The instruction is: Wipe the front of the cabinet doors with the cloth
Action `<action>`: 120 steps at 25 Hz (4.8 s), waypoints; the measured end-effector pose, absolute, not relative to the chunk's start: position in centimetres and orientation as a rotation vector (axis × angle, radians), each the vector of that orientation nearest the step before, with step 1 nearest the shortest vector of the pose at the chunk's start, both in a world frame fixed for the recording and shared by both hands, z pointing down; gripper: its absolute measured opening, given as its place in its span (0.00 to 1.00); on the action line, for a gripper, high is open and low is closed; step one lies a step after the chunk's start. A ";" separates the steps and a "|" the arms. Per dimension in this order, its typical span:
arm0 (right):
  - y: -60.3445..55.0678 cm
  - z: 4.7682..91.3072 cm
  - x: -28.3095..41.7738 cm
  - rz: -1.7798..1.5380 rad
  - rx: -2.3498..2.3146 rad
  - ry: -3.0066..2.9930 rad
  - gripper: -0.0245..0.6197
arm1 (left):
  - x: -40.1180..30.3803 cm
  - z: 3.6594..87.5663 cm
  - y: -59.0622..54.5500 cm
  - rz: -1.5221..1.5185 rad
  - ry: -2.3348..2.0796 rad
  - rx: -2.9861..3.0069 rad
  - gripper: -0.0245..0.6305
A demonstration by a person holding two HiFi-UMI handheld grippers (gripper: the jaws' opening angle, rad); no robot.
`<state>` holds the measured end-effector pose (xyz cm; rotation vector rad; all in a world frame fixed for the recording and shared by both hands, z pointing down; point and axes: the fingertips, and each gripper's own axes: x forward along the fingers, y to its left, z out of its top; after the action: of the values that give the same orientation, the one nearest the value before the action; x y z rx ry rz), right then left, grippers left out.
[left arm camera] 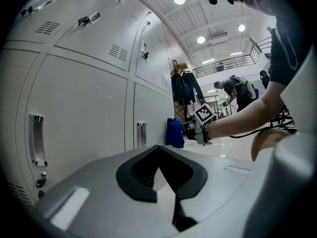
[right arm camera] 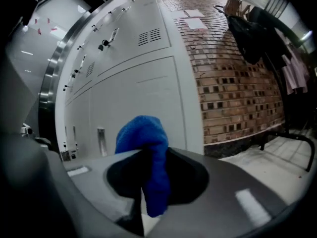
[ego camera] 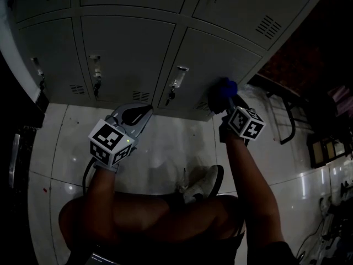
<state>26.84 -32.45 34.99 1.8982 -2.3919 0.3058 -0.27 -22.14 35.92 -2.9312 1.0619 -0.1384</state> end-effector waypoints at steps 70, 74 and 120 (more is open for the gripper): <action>-33.0 50.0 6.4 0.476 1.542 -2.450 0.16 | -1.4 35.0 -22.8 -0.042 1.101 -2.940 0.04; -34.7 50.3 8.4 0.428 1.575 -2.405 0.16 | -1.3 35.2 -22.9 -0.048 1.100 -2.939 0.04; -26.5 35.1 17.2 0.207 1.541 -2.636 0.16 | -0.9 34.7 -21.4 -0.072 1.062 -2.937 0.04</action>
<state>17.23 -26.45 35.09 1.5415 -2.6358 0.2067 -0.93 -21.38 34.70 -2.9373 1.0620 -0.0723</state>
